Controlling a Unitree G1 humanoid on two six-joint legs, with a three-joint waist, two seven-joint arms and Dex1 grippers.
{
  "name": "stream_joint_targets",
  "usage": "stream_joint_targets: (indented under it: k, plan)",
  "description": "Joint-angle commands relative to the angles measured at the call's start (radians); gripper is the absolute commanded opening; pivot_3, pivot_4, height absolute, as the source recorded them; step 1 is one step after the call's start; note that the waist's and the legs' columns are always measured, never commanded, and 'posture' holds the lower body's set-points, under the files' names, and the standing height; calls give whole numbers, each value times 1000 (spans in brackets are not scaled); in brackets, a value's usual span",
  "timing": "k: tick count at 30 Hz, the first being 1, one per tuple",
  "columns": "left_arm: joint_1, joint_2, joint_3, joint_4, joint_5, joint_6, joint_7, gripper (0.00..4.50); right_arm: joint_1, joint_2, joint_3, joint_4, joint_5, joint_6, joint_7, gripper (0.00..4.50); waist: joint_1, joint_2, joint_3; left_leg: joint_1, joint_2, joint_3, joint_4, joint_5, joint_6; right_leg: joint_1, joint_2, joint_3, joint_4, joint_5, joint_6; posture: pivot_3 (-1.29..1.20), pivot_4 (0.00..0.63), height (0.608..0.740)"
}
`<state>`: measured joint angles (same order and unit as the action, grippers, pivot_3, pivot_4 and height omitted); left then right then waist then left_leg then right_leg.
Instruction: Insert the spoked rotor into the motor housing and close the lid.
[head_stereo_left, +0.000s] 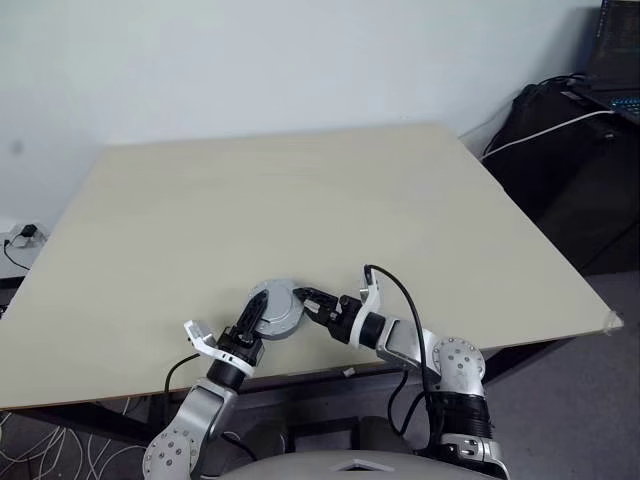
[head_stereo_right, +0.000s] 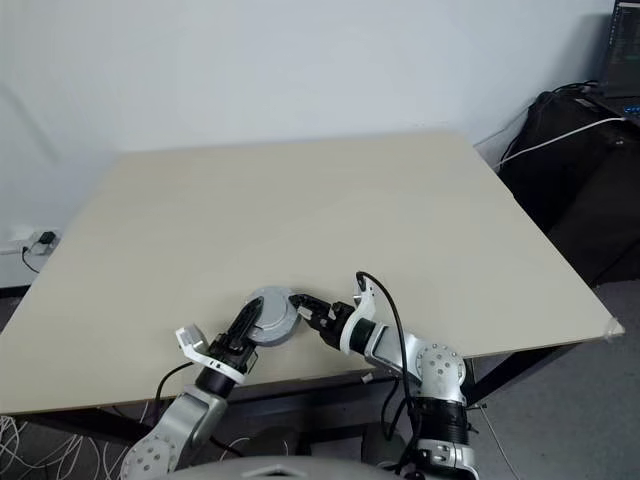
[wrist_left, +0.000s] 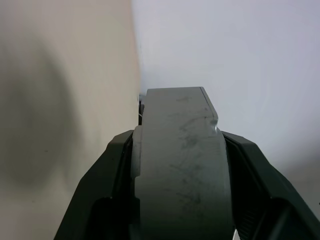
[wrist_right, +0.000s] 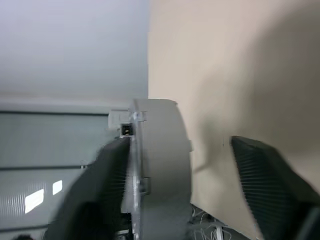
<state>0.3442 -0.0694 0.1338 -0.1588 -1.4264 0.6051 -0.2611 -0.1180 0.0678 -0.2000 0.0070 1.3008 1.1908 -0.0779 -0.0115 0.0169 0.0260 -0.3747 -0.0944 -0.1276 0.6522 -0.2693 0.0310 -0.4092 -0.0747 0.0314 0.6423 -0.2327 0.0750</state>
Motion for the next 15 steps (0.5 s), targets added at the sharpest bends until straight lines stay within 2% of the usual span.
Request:
stream_joint_targets:
  k: [1, 5, 9, 12, 15]
  plan:
    - [-17, -65, -15, -52, -23, -7, -14, 2152, 4, -11, -24, -56, 15, -28, -4, 4478, 0, 0, 0, 0, 0, 0, 0, 0, 0, 0, 0, 0, 0, 0, 0, 0, 0, 740]
    - [-15, -67, -15, -58, -22, -16, -5, 2152, 38, -38, -37, -106, -26, -86, 11, 4500, 1, 0, 0, 0, 0, 0, 0, 0, 0, 0, 0, 0, 0, -1, -1, 0, 0, 740]
    - [-34, -89, 8, -61, 12, -84, 46, 2152, 118, -131, 34, -233, -194, -205, 140, 4500, 3, 0, 0, 0, 0, 1, 0, 0, 0, 1, 0, 0, -1, 0, 0, 0, 0, 740]
    - [-95, -111, 36, -51, 46, -178, 112, 2152, 202, -279, 240, -338, -550, -493, 289, 4500, 3, -1, 0, 0, 0, 1, 1, 0, 0, 1, 0, 0, -1, -1, 4, 0, 0, 740]
    - [-203, -122, 80, -10, 94, -302, 186, 2152, 262, -377, 423, -310, -902, -871, 373, 4500, 7, -2, 1, 0, 0, 2, 2, 0, -1, 1, 0, 0, 0, -1, 10, 0, 0, 740]
